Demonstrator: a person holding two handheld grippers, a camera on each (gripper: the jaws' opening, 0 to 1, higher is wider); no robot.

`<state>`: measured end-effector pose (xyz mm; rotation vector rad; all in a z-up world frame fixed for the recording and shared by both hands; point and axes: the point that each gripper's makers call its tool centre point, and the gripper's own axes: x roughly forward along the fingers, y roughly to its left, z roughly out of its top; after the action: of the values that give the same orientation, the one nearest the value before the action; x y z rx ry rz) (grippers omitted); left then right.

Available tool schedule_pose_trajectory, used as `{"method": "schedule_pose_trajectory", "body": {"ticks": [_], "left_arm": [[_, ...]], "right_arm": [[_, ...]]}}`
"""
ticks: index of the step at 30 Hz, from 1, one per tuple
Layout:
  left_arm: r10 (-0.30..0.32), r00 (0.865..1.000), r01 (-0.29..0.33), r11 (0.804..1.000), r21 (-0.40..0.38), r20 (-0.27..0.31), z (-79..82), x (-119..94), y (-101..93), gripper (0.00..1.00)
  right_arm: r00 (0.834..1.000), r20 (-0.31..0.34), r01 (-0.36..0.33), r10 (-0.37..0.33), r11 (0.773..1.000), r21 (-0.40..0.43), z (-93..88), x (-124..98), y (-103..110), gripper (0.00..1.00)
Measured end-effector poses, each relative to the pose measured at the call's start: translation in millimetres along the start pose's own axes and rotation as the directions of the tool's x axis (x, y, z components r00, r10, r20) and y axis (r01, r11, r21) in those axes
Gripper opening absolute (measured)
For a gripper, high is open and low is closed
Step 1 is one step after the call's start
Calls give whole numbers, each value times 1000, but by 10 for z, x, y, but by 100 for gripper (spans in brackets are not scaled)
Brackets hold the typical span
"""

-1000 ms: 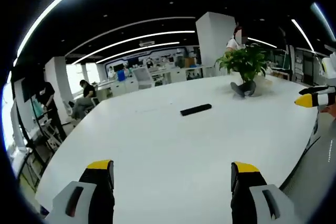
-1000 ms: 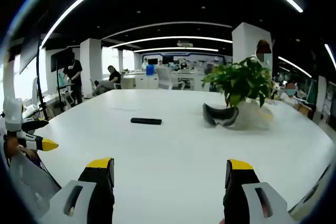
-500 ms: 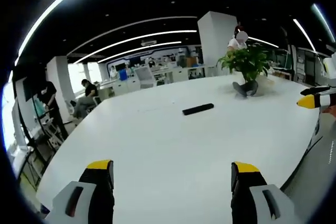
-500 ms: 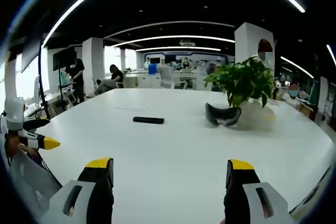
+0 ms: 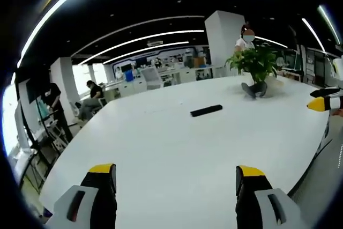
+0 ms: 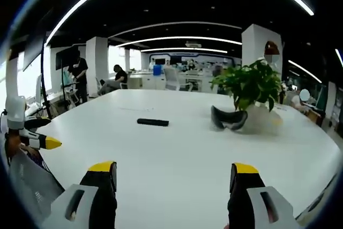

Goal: Press the specified remote control buttons in sequence, fully releasing each button before pressing the next.

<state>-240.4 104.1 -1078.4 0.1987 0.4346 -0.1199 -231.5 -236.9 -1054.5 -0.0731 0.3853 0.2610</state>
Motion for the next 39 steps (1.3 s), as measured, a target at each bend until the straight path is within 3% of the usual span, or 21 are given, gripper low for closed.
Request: {"method": "schedule_pose_trajectory", "body": {"ticks": [15, 18, 21, 26, 31, 39], "left_arm": [[10, 1000, -9, 1000, -14, 3, 18, -21, 1, 96], [4, 1000, -3, 999, -45, 21, 65, -37, 10, 96], [-18, 996, 26, 994, -103, 82, 197, -59, -3, 96], [-6, 997, 16, 992, -122, 82, 212, -64, 66, 96], [12, 992, 6, 991, -136, 127, 419, -42, 201, 96], [-21, 987, 30, 998, -59, 157, 720, 71, 269, 96]], "right_arm": [[1000, 3, -4, 4, 1000, -28, 3, -3, 9, 88], [1000, 9, -3, 3, 1000, -25, 13, -8, 6, 88], [1000, 6, 0, 0, 1000, -21, 7, -7, -6, 88], [1000, 4, 5, -5, 1000, -9, 1, -8, -28, 88], [1000, -6, 0, 0, 1000, -23, -16, 1, -7, 88], [1000, -9, 4, -4, 1000, -25, -23, -3, -16, 87]]}}
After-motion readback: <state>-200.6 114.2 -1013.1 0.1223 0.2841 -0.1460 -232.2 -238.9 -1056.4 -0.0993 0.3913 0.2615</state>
